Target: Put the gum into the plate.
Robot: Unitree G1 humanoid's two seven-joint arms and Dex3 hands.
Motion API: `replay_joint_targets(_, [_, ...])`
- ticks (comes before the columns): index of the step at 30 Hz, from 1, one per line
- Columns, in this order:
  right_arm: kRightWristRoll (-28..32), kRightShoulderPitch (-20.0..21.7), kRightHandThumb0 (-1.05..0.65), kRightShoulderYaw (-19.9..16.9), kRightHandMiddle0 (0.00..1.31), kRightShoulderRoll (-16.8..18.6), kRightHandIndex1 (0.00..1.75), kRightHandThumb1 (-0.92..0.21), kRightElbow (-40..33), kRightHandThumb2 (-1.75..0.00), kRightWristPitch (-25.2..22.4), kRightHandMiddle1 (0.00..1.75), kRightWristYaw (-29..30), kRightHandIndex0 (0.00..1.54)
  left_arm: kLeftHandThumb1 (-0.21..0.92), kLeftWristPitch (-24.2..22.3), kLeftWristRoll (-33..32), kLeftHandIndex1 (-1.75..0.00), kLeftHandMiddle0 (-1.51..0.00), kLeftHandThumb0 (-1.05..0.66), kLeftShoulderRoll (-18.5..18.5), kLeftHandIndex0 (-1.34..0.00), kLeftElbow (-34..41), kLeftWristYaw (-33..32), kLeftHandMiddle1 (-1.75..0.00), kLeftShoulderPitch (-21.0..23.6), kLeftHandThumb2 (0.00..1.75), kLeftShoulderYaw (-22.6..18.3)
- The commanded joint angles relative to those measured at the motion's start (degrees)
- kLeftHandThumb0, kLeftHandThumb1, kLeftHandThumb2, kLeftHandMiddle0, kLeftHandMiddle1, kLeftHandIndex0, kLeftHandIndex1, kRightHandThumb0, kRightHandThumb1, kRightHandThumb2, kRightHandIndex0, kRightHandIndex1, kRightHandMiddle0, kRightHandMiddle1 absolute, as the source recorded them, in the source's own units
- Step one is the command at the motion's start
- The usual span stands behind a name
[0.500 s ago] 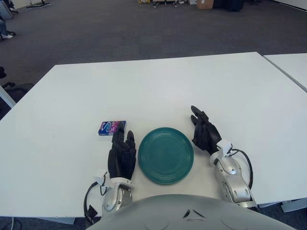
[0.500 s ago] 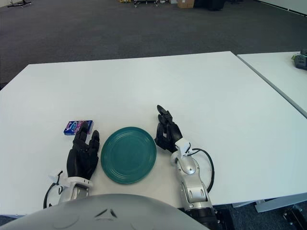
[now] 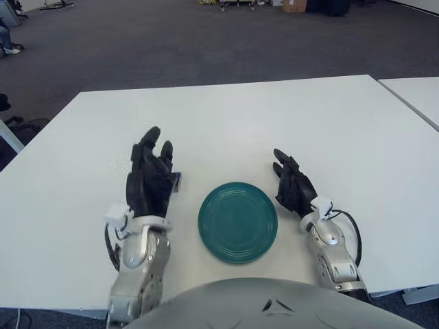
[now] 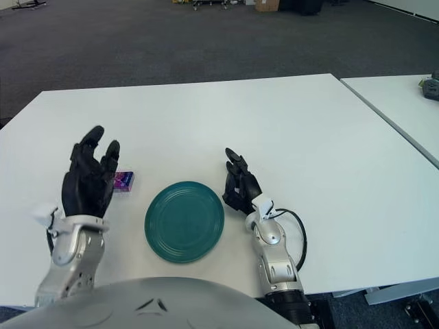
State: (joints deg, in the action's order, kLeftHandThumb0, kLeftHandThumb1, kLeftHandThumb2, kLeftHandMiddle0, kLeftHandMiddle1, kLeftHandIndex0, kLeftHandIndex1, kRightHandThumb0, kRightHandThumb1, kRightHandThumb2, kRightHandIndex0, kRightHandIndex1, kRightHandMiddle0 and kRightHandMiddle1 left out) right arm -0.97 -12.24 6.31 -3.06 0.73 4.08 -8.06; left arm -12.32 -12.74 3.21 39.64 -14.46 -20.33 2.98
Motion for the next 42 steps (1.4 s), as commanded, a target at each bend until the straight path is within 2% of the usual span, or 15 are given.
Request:
replay_joint_targets(1, [0.52,-1.03,-0.9,-0.34,0.0,-0.37,0.0,-0.92,3.33,-0.99,-2.19,0.27,-0.43,0.11,0.92,-3.96,7.07,-1.06,-0.4,-0.86,-6.25,-0.17,-1.46,0.24,-0.62,5.07,0.57,-4.04])
replay_joint_targets(3, [0.67,-0.94,-0.9,-0.37,0.0,-0.3,0.0,-0.92,3.53,-0.99,-2.19,0.27,-0.64,0.11,0.92,-4.93,11.7,-1.03,-0.34,-0.84,-10.25,-0.13,-3.1,1.42,-0.65,6.84,0.49,-5.54])
replay_joint_targets(5, [0.85,-0.78,-0.91,-0.52,0.0,-0.17,0.0,-0.92,3.76,-0.99,-2.13,0.26,-0.67,0.11,0.92,-4.93,17.24,-1.01,-0.3,-0.84,-16.14,-0.1,-5.87,3.81,-0.65,7.66,0.45,-6.4])
replay_joint_targets(7, [0.71,-0.62,-0.91,-0.54,0.0,-0.16,0.0,-0.92,4.01,-0.99,-1.87,0.26,-0.54,0.12,0.92,-5.05,22.79,-1.0,-0.27,-0.85,-21.04,-0.07,-7.62,5.89,-0.64,7.66,0.43,-5.81])
replay_joint_targets(12, [0.58,-0.37,-0.9,-0.51,0.0,-0.4,0.0,-0.92,4.5,-0.98,-0.96,0.24,-0.81,0.11,0.92,-4.34,30.52,-0.98,-0.22,-0.88,-27.33,-0.02,-11.29,9.74,-0.54,7.55,0.44,-4.1])
replay_joint_targets(15, [0.81,-0.05,-0.9,-0.71,0.0,-0.57,0.0,-0.92,4.81,-0.98,-0.74,0.22,-1.18,0.1,0.92,-5.35,33.62,-0.94,-0.21,-0.91,-29.97,0.0,-12.39,12.81,-0.4,8.17,0.48,-2.94])
replay_joint_targets(17, [1.05,0.08,-0.9,-1.04,0.0,-0.37,0.0,-0.92,4.98,-0.98,-0.81,0.23,-1.09,0.1,0.92,-5.6,36.75,-0.92,-0.21,-0.92,-33.32,0.0,-14.25,15.92,-0.32,9.28,0.51,-1.55])
replay_joint_targets(21, [1.02,0.09,-0.89,-1.53,0.0,-0.49,0.01,-0.92,5.29,-0.98,-1.12,0.26,-0.97,0.12,0.92,-2.77,41.16,-0.9,-0.26,-0.94,-37.78,-0.01,-20.42,19.86,-0.13,12.05,0.53,1.05])
replay_joint_targets(25, [0.56,0.21,-0.89,-1.66,0.0,-0.89,0.01,-0.92,5.35,-0.97,-1.88,0.27,-0.93,0.12,0.92,1.42,42.64,-0.88,-0.25,-0.94,-43.13,0.0,-29.13,27.07,-0.08,16.24,0.54,4.58])
replay_joint_targets(30, [0.25,0.4,-0.89,-1.81,0.0,-0.91,0.01,-0.92,5.51,-0.98,-1.97,0.28,-0.45,0.13,0.92,3.35,39.71,-0.83,-0.23,-0.92,-45.09,0.0,-34.06,35.85,-0.04,19.51,0.48,6.71])
replay_joint_targets(33, [0.28,0.42,-0.89,-1.96,0.0,-0.98,0.01,-0.92,5.65,-0.97,-1.67,0.29,-0.45,0.13,0.92,4.69,38.44,-0.8,-0.22,-0.9,-44.85,0.0,-37.37,39.59,-0.03,21.16,0.44,8.28])
replay_joint_targets(39, [0.37,0.36,-0.88,-2.15,0.0,-1.12,0.01,-0.92,5.8,-0.97,-1.37,0.31,-0.55,0.13,0.92,5.85,37.54,-0.7,-0.21,-0.84,-43.93,0.0,-39.63,42.27,-0.01,21.97,0.34,9.5])
replay_joint_targets(42, [0.62,0.14,-0.88,-2.59,0.0,-1.25,0.01,-0.92,6.24,-0.96,-0.73,0.34,-0.52,0.14,0.91,5.09,37.41,-0.67,-0.19,-0.8,-42.09,0.0,-40.15,43.53,0.0,21.55,0.28,11.18])
